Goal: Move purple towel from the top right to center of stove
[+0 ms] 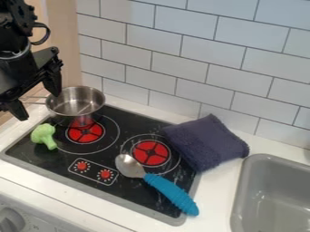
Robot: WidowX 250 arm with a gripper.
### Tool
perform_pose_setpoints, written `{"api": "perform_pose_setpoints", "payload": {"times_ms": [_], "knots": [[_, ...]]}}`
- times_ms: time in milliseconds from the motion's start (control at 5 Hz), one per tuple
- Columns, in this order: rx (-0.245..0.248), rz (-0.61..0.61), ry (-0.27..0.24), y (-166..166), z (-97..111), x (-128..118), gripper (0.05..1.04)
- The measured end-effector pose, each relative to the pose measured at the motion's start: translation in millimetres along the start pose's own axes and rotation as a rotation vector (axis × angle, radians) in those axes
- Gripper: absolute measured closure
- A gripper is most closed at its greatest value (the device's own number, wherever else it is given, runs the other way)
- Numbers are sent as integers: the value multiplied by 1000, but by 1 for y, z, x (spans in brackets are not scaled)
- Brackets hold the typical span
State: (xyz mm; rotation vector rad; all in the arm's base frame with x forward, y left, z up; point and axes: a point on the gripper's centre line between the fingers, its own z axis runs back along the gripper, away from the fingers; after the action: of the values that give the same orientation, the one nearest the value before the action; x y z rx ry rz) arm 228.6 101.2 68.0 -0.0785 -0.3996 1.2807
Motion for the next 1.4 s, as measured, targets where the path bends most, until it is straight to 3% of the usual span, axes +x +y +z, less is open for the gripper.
{"api": "perform_pose_setpoints", "payload": {"times_ms": [200,400,800,1400], "knots": [[36,1,28,11,-6,-9,85],[58,-67,52,0,-3,-22,85],[18,-179,56,-34,4,-48,85],[-53,-468,144,-106,-12,-106,85]]}}
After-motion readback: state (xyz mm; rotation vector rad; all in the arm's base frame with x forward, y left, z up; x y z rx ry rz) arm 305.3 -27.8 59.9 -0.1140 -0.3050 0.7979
